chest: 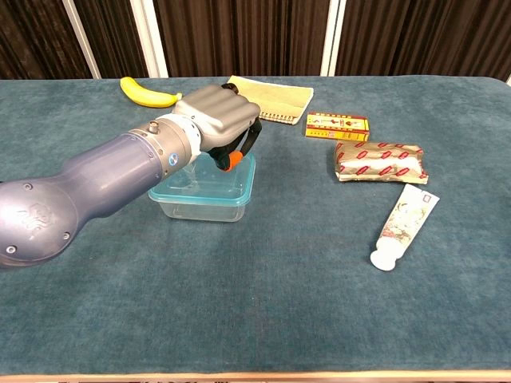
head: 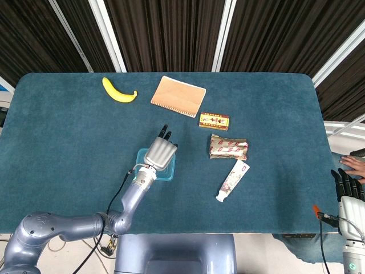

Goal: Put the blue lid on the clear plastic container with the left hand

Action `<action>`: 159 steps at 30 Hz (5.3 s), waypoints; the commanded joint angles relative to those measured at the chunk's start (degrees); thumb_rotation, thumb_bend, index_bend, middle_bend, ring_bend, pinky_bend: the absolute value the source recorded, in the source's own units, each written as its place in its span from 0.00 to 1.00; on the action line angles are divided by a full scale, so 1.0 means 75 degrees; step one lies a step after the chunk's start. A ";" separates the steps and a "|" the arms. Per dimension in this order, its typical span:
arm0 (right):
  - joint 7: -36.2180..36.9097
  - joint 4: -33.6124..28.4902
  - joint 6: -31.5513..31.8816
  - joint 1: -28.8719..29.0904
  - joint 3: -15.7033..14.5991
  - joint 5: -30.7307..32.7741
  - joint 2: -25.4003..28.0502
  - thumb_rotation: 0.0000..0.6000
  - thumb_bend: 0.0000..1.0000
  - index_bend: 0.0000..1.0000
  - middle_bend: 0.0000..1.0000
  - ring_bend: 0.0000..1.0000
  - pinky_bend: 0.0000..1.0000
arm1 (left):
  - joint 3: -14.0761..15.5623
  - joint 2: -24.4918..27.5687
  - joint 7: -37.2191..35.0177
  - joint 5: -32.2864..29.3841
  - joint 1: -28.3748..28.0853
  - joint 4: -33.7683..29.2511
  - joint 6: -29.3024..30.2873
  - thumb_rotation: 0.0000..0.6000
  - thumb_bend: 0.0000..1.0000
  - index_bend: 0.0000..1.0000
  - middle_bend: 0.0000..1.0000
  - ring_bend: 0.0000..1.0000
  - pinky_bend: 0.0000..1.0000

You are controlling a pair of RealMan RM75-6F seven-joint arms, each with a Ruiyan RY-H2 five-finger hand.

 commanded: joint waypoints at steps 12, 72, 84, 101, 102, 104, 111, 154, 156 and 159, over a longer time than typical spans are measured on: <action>0.0014 -0.0005 -0.0001 0.0000 0.0004 0.0007 0.0006 1.00 0.27 0.05 0.00 0.00 0.00 | 0.0066 -0.0139 -0.0032 0.0070 0.0063 0.0233 -0.0068 1.00 0.49 0.66 0.57 0.16 0.04; -0.0065 0.0003 0.0010 -0.0002 -0.0018 -0.0014 -0.0023 1.00 0.27 0.05 0.00 0.00 0.00 | 0.0487 0.0982 -0.0570 0.0630 0.1099 -0.0490 0.0258 1.00 0.49 0.65 0.56 0.16 0.04; -0.0045 -0.0002 0.0005 -0.0003 -0.0011 -0.0001 -0.0011 1.00 0.27 0.05 0.00 0.00 0.00 | 0.0479 0.0817 -0.0614 0.0586 0.1151 -0.0173 0.0121 1.00 0.49 0.65 0.56 0.16 0.04; -0.0036 0.0007 0.0009 -0.0002 0.0000 0.0010 -0.0017 1.00 0.27 0.05 0.00 0.00 0.00 | 0.0512 0.0562 -0.0641 0.0689 0.1129 0.0193 -0.0111 1.00 0.49 0.65 0.56 0.16 0.04; -0.0032 0.0008 0.0010 -0.0002 -0.0002 0.0005 -0.0017 1.00 0.27 0.05 0.00 0.00 0.00 | 0.0519 0.0550 -0.0635 0.0695 0.1136 0.0210 -0.0115 1.00 0.49 0.65 0.56 0.16 0.04; -0.0029 0.0008 0.0014 -0.0005 -0.0003 0.0002 -0.0013 1.00 0.27 0.05 0.00 0.00 0.00 | 0.0525 0.0529 -0.0640 0.0700 0.1153 0.0242 -0.0121 1.00 0.49 0.65 0.56 0.16 0.04; -0.0036 0.0004 0.0025 -0.0007 -0.0006 -0.0012 -0.0017 1.00 0.27 0.05 0.00 0.00 0.00 | 0.0552 0.0465 -0.0638 0.0756 0.1192 0.0339 -0.0136 1.00 0.49 0.65 0.56 0.16 0.04; -0.0369 0.0290 0.0258 0.0022 -0.0084 -0.0471 -0.0089 1.00 0.27 0.05 0.00 0.00 0.00 | 0.1814 0.5038 -0.3986 0.2535 0.5634 -0.4573 0.4502 1.00 0.31 0.24 0.12 0.00 0.01; -0.0385 0.0305 0.0297 0.0017 -0.0101 -0.0546 -0.0085 1.00 0.27 0.05 0.00 0.00 0.00 | 0.2017 0.5114 -0.4426 0.2727 0.5907 -0.4384 0.4579 1.00 0.31 0.23 0.10 0.00 0.01; -0.0415 0.0322 0.0307 0.0019 -0.0136 -0.0626 -0.0081 1.00 0.27 0.05 0.00 0.00 0.00 | 0.2247 0.5203 -0.4907 0.3012 0.6209 -0.4182 0.4666 1.00 0.31 0.22 0.07 0.00 0.01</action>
